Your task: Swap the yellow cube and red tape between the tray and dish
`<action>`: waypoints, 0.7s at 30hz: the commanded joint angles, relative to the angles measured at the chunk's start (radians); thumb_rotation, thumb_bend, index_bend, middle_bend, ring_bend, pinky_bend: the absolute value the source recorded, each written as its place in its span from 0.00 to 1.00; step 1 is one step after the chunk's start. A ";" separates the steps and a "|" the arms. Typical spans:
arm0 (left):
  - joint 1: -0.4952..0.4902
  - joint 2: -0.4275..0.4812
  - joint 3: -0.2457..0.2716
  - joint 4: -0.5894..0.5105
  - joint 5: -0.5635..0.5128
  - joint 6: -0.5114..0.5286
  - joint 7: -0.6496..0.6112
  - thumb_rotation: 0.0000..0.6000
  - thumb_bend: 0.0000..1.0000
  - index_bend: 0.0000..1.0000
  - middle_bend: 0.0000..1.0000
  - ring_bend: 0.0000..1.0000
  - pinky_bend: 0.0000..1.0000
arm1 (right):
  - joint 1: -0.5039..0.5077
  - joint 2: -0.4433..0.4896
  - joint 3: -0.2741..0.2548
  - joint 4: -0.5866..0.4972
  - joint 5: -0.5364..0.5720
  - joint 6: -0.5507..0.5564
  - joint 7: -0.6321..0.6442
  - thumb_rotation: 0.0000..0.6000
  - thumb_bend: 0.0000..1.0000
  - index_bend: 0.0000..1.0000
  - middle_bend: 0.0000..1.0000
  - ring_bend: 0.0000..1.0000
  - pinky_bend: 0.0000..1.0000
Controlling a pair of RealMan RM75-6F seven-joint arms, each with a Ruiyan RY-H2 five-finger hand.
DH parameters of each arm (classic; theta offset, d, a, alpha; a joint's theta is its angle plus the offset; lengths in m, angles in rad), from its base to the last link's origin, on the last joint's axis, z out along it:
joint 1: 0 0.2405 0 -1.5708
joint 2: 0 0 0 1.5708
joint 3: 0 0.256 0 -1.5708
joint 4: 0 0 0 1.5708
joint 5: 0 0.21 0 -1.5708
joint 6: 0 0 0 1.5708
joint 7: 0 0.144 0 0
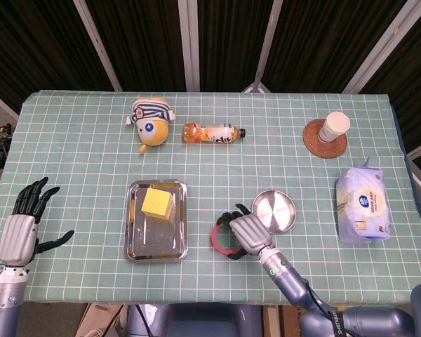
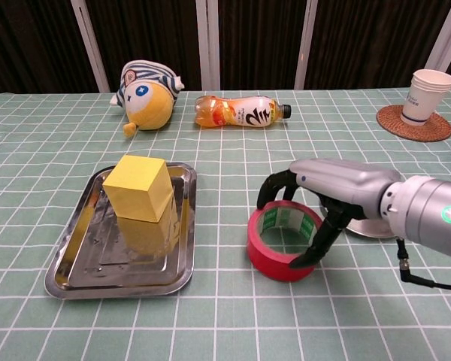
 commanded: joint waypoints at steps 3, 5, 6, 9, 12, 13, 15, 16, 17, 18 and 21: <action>0.002 0.000 -0.003 -0.001 -0.001 -0.005 0.001 1.00 0.00 0.17 0.00 0.00 0.05 | -0.025 0.065 0.008 -0.042 -0.031 0.022 0.048 1.00 0.17 0.32 0.45 0.45 0.10; 0.003 0.002 -0.003 -0.003 0.001 -0.005 -0.001 1.00 0.00 0.17 0.00 0.00 0.05 | -0.031 0.110 0.022 -0.057 -0.025 0.028 0.066 1.00 0.17 0.32 0.45 0.45 0.10; 0.004 0.002 -0.004 -0.004 0.002 -0.004 -0.001 1.00 0.00 0.17 0.00 0.00 0.05 | -0.033 0.125 0.025 -0.061 -0.020 0.025 0.074 1.00 0.17 0.32 0.45 0.45 0.10; 0.007 0.003 -0.006 -0.005 0.004 0.001 -0.001 1.00 0.00 0.17 0.00 0.00 0.05 | -0.038 0.168 0.032 -0.059 -0.004 0.014 0.094 1.00 0.17 0.32 0.45 0.45 0.10; 0.011 0.004 -0.009 -0.007 0.003 0.004 -0.001 1.00 0.00 0.17 0.00 0.00 0.05 | -0.041 0.197 0.037 -0.039 0.010 0.005 0.110 1.00 0.17 0.32 0.45 0.45 0.10; 0.012 0.005 -0.009 -0.009 0.003 0.005 -0.002 1.00 0.00 0.18 0.00 0.00 0.05 | -0.041 0.205 0.040 -0.029 0.017 -0.002 0.119 1.00 0.17 0.32 0.45 0.45 0.10; 0.015 0.005 -0.010 -0.011 0.005 0.008 -0.001 1.00 0.00 0.18 0.00 0.00 0.05 | -0.039 0.220 0.045 -0.005 0.029 -0.021 0.140 1.00 0.17 0.32 0.45 0.45 0.10; 0.015 0.005 -0.010 -0.011 0.006 0.009 -0.001 1.00 0.00 0.18 0.00 0.00 0.05 | -0.038 0.224 0.046 0.005 0.033 -0.029 0.147 1.00 0.17 0.32 0.45 0.45 0.10; 0.016 0.005 -0.011 -0.011 0.008 0.011 0.001 1.00 0.00 0.18 0.00 0.00 0.05 | -0.036 0.228 0.048 0.019 0.040 -0.041 0.158 1.00 0.17 0.32 0.45 0.45 0.10; 0.017 0.004 -0.011 -0.010 0.009 0.012 0.002 1.00 0.00 0.18 0.00 0.00 0.05 | -0.035 0.232 0.047 0.033 0.045 -0.055 0.168 1.00 0.17 0.32 0.45 0.45 0.10; 0.018 0.001 -0.012 -0.009 0.012 0.012 0.006 1.00 0.00 0.18 0.00 0.00 0.05 | -0.029 0.239 0.042 0.071 0.058 -0.098 0.196 1.00 0.17 0.32 0.45 0.45 0.10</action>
